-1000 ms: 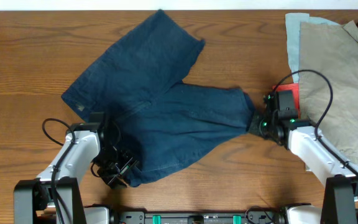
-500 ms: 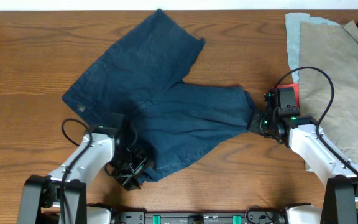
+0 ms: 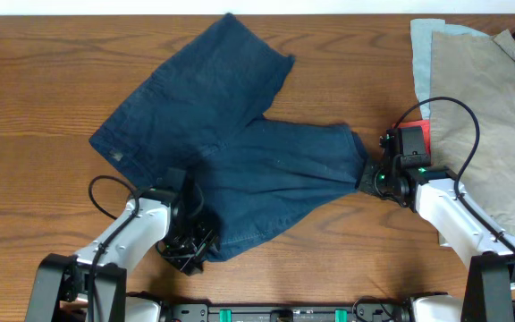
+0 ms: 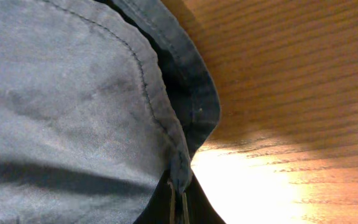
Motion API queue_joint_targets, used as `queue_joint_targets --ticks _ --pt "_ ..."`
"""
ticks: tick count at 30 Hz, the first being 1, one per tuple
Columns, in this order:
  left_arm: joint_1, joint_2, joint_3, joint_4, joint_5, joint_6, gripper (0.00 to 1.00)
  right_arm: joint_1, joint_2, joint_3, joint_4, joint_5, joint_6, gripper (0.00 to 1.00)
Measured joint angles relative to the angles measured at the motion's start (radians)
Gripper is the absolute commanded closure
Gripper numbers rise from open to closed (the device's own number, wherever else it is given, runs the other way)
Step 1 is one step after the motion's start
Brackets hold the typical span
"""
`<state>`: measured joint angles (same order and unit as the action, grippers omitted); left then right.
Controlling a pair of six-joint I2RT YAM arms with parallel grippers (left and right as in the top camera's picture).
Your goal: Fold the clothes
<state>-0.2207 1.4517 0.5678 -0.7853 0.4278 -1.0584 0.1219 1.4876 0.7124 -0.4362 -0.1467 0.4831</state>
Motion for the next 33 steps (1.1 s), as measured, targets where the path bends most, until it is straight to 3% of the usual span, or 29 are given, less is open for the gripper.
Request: queue_joint_targets --ticks 8,11,12,18,22,28,33 --pt "-0.003 -0.01 0.023 -0.011 -0.102 -0.014 0.62 0.0 0.0 0.0 -0.005 0.009 -0.013 0.99" --pt "-0.003 -0.019 0.023 -0.014 -0.13 -0.023 0.81 0.0 0.0 0.0 -0.012 0.01 -0.014 0.99" --pt "-0.003 -0.021 0.024 -0.015 -0.144 -0.021 0.93 0.0 0.0 0.0 -0.013 0.01 -0.014 0.99" --pt "-0.004 -0.032 0.024 -0.019 -0.174 -0.021 0.94 0.0 0.0 0.0 -0.022 0.008 -0.018 0.99" --pt "-0.004 -0.065 0.026 -0.03 -0.179 0.051 0.94 -0.021 0.0 0.01 -0.071 -0.001 -0.027 0.99" --pt "-0.008 -0.135 0.132 -0.054 -0.123 0.235 0.94 -0.111 -0.021 0.145 -0.283 0.018 -0.055 0.99" --pt "-0.079 -0.174 0.232 -0.085 -0.084 0.301 0.94 -0.196 -0.101 0.28 -0.454 0.032 -0.066 0.99"
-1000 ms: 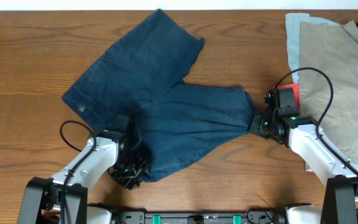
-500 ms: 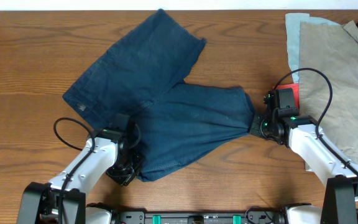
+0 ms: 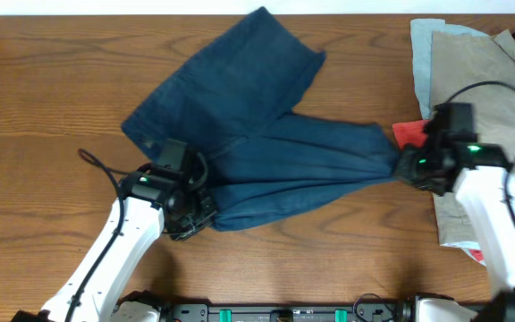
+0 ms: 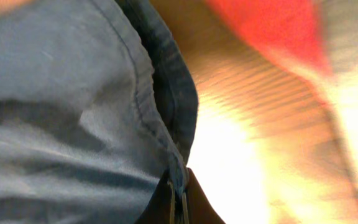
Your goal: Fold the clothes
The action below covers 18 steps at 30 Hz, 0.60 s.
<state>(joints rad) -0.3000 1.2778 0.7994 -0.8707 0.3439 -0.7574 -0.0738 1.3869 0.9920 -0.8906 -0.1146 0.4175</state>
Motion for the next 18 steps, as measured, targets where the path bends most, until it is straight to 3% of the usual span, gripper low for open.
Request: queue_joint_targets --ticks 9,18 --pt "-0.208 -0.07 0.017 -0.098 0.065 -0.001 0.94 -0.114 -0.186 0.075 -0.24 0.037 -0.045 0.99" --pt "-0.303 -0.384 0.017 -0.185 0.006 -0.081 0.94 -0.141 -0.286 0.121 -0.34 0.037 -0.154 0.99"
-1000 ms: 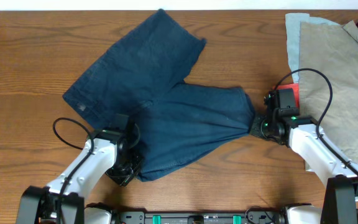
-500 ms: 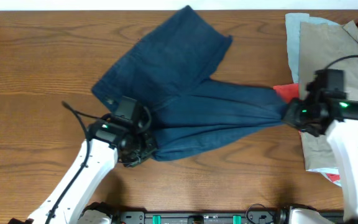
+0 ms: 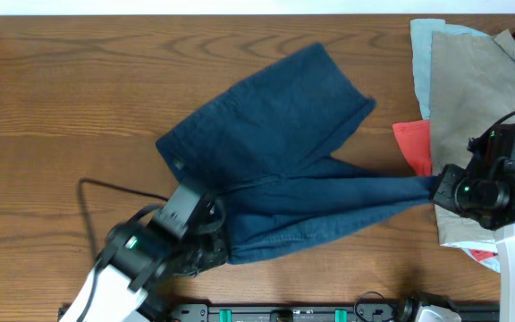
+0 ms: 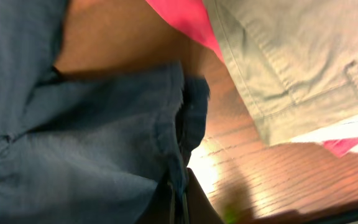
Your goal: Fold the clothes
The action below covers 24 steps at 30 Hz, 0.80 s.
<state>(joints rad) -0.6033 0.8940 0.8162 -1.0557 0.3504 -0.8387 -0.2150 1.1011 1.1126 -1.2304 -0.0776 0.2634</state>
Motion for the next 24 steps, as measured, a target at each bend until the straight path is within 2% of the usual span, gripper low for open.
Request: queue_joint_targets --ticks 5,9,16,24 --pt "-0.013 -0.147 0.0 0.03 -0.18 -0.047 0.94 0.018 0.005 0.09 0.023 -0.053 -0.061 0.99" --pt "-0.016 -0.169 0.002 0.08 -0.346 -0.074 0.94 0.084 0.026 0.142 0.143 -0.118 -0.082 0.99" --pt "-0.006 -0.057 0.002 0.178 -0.554 -0.089 0.94 0.21 0.171 0.153 0.377 -0.115 -0.101 0.99" --pt "0.134 0.127 0.002 0.292 -0.597 -0.139 0.94 0.281 0.351 0.154 0.606 -0.117 -0.096 0.99"
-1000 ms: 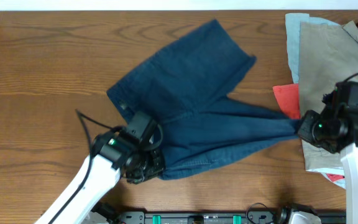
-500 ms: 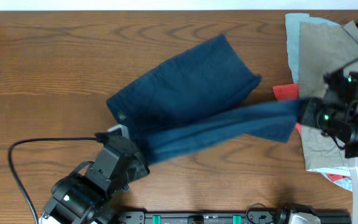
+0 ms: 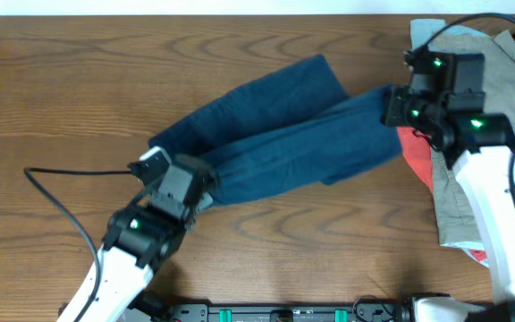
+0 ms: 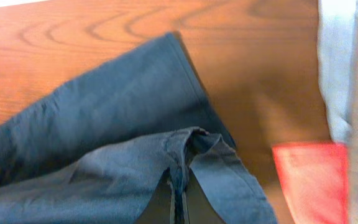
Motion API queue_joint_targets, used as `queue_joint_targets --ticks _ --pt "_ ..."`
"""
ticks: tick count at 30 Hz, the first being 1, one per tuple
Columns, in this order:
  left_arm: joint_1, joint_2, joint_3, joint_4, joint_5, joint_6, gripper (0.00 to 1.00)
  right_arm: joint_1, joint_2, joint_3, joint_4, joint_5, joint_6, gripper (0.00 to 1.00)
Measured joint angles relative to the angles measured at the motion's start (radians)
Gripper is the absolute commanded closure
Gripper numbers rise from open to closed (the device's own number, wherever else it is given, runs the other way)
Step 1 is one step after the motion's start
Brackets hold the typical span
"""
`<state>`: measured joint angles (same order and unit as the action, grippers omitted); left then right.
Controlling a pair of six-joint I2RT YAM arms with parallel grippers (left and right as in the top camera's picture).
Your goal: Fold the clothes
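Observation:
Dark blue shorts (image 3: pixel 275 134) lie across the middle of the wooden table, one leg laid over the other. My right gripper (image 3: pixel 390 107) is shut on the hem of the upper leg at the shorts' right end. In the right wrist view the fingertips (image 4: pixel 179 202) pinch that blue hem, and the lower leg (image 4: pixel 123 106) lies flat beyond it. My left gripper (image 3: pixel 202 182) is at the waist end on the lower left, shut on the fabric edge there.
A pile of other clothes sits at the right edge: a khaki garment, a light blue cloth (image 3: pixel 423 31) and a red cloth (image 3: pixel 416 148), which also shows beside the hem (image 4: pixel 309 180). The left arm's black cable (image 3: pixel 61 192) loops over the table.
My right gripper has moved from the front right to the back right with the leg hem. That leg now lies over the other leg. The left gripper has shifted slightly back with the waist.
The shorts lay spread in a V, each gripper shut on one end of the near leg. Then both grippers were farther right with the shorts shifted that way, the near leg stretched between them. Now that leg lies on top of the far one.

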<state>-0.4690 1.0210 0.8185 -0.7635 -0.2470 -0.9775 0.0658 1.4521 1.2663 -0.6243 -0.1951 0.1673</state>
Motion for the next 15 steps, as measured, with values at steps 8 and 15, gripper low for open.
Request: queue_joint_targets --ticks 8,15 --pt "0.172 0.138 0.002 0.199 0.03 -0.018 0.94 0.056 0.111 0.0 0.29 -0.022 0.0 0.99" --pt "0.26 0.285 0.002 0.336 0.03 -0.018 0.93 0.117 0.25 0.002 0.538 -0.002 0.0 0.99"
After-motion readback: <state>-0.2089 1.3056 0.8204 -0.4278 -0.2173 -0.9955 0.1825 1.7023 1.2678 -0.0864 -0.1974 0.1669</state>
